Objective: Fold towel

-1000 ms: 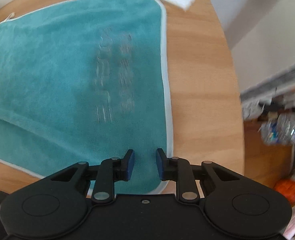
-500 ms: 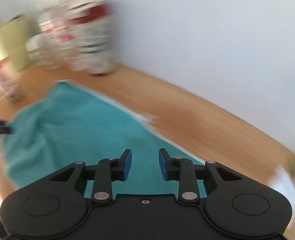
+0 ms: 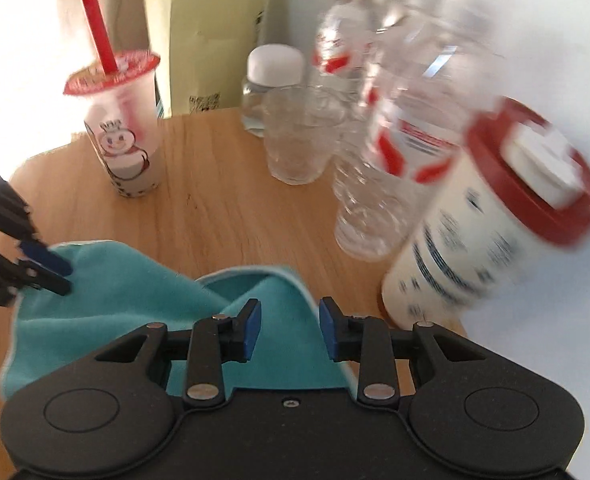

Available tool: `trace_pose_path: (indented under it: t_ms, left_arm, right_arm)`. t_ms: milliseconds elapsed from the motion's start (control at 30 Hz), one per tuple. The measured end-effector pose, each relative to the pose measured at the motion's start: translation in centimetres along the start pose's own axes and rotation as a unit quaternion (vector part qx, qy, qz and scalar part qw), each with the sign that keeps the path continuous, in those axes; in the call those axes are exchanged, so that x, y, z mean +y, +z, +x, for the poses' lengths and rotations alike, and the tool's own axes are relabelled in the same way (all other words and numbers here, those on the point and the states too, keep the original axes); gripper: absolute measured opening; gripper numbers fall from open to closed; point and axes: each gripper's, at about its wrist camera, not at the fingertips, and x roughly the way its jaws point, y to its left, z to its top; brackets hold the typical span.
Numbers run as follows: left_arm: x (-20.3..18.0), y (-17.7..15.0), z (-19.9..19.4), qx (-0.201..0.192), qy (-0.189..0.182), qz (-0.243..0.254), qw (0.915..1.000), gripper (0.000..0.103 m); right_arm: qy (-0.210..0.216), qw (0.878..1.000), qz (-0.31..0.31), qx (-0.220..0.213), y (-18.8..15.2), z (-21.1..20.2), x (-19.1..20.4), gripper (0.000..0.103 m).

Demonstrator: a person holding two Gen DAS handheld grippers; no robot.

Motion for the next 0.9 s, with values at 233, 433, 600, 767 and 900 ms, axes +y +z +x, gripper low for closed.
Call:
trace_pose_path:
  t_ms: [233,433,600,767,900]
  left_arm:
    - [-0.5,0.0,0.1,0.008,-0.001,0.028,0.9996,0.004]
    - [-0.8,0.6,0.7,0.017,-0.008,0.047,0.9987,0.004]
    - [-1.0,0.7,0.8,0.028,-0.013,0.064,0.9974,0.004]
    - [-1.3,0.8,0.8,0.039,-0.015,0.083,0.9957,0.003]
    - [-1.4,0.3,0.7,0.038,-0.013,0.093,0.9949,0.003]
  right_arm:
    - [0.034,0.996,-0.075,0.027,1.8,4.6,1.5,0.036]
    - [0.045,0.984,-0.168,0.039,2.6,6.0,3.5,0.036]
    - [0.071,0.980,-0.169,0.080,3.2,6.7,4.0,0.004]
    - [0.062,0.996,-0.054,0.031,3.1,4.7,1.5,0.004]
    - [0.030,0.997,0.042,-0.052,2.7,1.5,-0.3,0.004]
